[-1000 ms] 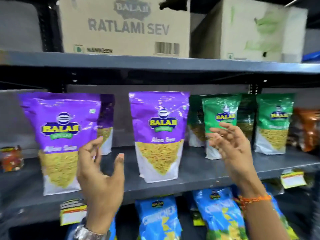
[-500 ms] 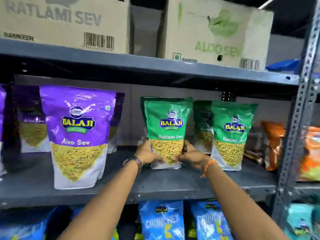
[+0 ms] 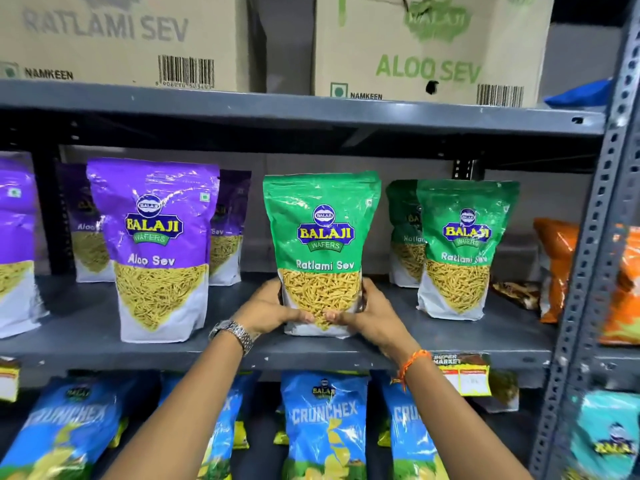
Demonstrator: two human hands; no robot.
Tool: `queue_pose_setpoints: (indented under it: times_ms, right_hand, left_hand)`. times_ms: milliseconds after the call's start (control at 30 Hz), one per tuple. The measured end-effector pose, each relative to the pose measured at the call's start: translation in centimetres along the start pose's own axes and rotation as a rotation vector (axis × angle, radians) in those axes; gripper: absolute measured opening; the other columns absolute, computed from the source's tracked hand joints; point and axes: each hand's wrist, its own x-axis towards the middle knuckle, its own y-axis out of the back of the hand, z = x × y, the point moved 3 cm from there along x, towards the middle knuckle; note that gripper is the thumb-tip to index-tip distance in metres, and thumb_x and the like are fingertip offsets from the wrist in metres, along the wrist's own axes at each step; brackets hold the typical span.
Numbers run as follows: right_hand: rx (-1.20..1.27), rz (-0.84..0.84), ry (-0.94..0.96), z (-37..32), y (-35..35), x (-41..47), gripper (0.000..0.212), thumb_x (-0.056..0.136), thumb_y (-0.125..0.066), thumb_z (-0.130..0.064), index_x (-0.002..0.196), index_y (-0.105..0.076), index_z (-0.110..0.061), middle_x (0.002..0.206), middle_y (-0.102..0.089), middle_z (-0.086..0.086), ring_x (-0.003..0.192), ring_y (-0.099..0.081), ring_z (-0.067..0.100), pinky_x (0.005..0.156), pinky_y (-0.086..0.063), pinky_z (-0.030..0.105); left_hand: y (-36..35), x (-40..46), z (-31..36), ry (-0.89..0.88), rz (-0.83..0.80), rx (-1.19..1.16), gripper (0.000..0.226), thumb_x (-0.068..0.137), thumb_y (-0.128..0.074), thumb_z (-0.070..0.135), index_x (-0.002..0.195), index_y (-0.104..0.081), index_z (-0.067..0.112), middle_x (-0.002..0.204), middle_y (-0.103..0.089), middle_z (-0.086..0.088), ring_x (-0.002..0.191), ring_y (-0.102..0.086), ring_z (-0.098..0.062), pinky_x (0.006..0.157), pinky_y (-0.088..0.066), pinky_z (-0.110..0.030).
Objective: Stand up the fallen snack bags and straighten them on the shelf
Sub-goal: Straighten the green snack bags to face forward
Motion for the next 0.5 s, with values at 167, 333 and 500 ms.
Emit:
queue_pose_setpoints:
  times_ms: [167,333,500]
  right_hand:
    - [-0.017,-0.019,0.007,-0.9,0.0,-0.2,0.079,0.047,-0.097,-0.037,0.114,-0.055,-0.034,0.121,-0.072,-0.006,0.114,-0.067,0.011,0.105,-0.053,0.043]
    - [0.022,-0.007,-0.011,-2.0,4.8,-2.1,0.120,0.053,-0.095,-0.040,0.152,-0.029,-0.024,0.133,-0.054,-0.004,0.127,-0.052,0.013,0.108,-0.045,0.036]
    - [0.155,0.409,0.015,-0.4,18.3,-4.4,0.087,0.066,-0.091,-0.017,0.134,-0.037,-0.021,0.129,-0.058,0.008,0.093,-0.069,-0.007,0.073,-0.055,0.012]
  left_hand:
    - [0.1,-0.3,0.5,0.041,0.001,0.015,0.074,0.056,-0.096,0.011,0.121,-0.061,0.018,0.122,-0.074,0.000,0.121,-0.067,-0.020,0.112,-0.049,-0.044]
    - [0.1,-3.9,2.6,0.009,0.291,0.137,0.111,0.043,-0.102,0.021,0.137,-0.045,0.011,0.125,-0.065,0.000,0.119,-0.065,-0.022,0.107,-0.051,-0.044]
    - [-5.5,-7.8,8.0,-0.330,0.543,0.294,0.068,0.047,-0.094,0.033,0.097,-0.048,0.039,0.082,-0.062,0.013,0.075,-0.065,-0.005,0.063,-0.050,-0.009]
